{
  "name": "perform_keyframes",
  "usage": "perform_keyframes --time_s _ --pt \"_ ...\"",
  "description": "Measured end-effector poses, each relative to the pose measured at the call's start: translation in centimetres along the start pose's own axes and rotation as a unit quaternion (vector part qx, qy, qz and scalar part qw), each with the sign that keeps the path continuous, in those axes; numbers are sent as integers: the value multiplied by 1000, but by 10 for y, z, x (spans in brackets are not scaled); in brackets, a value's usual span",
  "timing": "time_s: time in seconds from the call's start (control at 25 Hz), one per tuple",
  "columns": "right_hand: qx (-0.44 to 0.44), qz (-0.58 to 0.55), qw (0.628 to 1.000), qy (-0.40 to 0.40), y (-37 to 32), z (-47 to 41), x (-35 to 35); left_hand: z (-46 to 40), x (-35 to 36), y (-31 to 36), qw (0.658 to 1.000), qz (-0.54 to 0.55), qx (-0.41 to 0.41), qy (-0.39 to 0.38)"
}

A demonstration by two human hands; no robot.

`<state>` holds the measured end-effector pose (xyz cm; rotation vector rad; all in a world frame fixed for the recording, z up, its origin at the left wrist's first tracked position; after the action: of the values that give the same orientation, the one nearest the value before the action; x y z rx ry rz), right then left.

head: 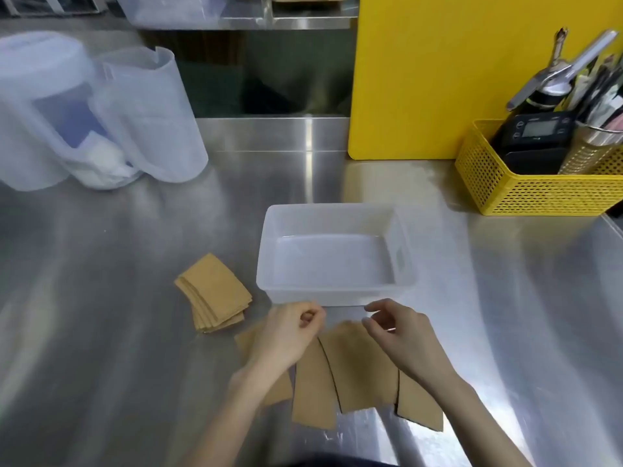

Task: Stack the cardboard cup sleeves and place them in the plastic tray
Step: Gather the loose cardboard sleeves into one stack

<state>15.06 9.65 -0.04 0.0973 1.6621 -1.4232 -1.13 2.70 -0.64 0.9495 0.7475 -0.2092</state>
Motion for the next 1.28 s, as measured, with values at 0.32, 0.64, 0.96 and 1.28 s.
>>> perform_keyframes --time_s 0.32,0.64,0.96,1.28 --pt "69 56 993 -72 23 5 30 -8 36 -18 997 -63 -6 -46" --pt "75 140 981 -109 20 10 54 -14 58 -26 985 -168 -8 -47" --pt "65 151 982 -91 19 8 62 -16 60 -27 992 -113 -7 -46" --pt "65 21 998 -13 30 8 40 -11 27 -42 982 133 -100 -91"
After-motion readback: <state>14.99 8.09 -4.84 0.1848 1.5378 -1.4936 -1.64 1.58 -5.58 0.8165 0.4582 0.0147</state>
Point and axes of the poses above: each hand's wrist, its own z-axis away from the middle knuckle, its own x-axis out of the palm, y = z × x, the point moved 3 cm from there along -z, towards the middle knuckle, and after that the axes turned 12 degrees about -x, right-handed, at the moved point
